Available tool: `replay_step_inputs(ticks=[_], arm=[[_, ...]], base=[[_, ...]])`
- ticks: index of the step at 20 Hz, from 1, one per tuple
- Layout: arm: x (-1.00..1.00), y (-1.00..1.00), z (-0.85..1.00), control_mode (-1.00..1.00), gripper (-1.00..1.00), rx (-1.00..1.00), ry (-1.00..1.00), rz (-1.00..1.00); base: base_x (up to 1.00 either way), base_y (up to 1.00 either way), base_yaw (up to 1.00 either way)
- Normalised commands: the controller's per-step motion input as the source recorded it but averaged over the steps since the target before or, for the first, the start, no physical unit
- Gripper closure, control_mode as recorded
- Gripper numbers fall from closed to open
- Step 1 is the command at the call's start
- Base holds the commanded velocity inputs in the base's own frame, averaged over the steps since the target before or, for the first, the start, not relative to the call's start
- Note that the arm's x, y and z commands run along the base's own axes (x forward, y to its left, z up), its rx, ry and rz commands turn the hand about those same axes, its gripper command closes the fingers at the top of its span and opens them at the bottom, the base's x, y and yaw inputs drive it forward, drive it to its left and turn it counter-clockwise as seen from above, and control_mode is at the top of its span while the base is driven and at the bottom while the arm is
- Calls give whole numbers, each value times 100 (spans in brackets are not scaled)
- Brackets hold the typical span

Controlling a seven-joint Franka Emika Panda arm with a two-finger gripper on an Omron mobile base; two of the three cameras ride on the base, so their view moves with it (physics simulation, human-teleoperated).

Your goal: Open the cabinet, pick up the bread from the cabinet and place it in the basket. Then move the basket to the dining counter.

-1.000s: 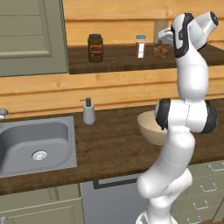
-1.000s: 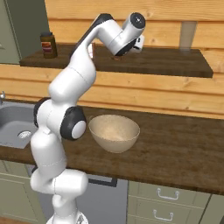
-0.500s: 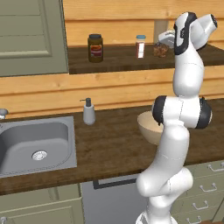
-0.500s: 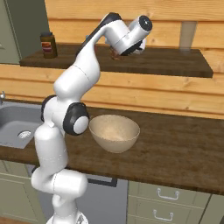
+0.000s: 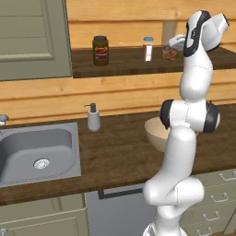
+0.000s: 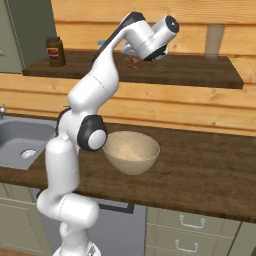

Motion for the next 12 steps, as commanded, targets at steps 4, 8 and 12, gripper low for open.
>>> replay_step_inputs(ticks=[4, 8, 12], arm=[[0, 0, -16, -100, -100, -3, -1, 10], [21, 0, -16, -100, -100, 0, 0, 8], [6, 3, -30, -100, 100, 0, 0, 8]], base=[[0, 0, 0], [0, 0, 0], [0, 0, 0]])
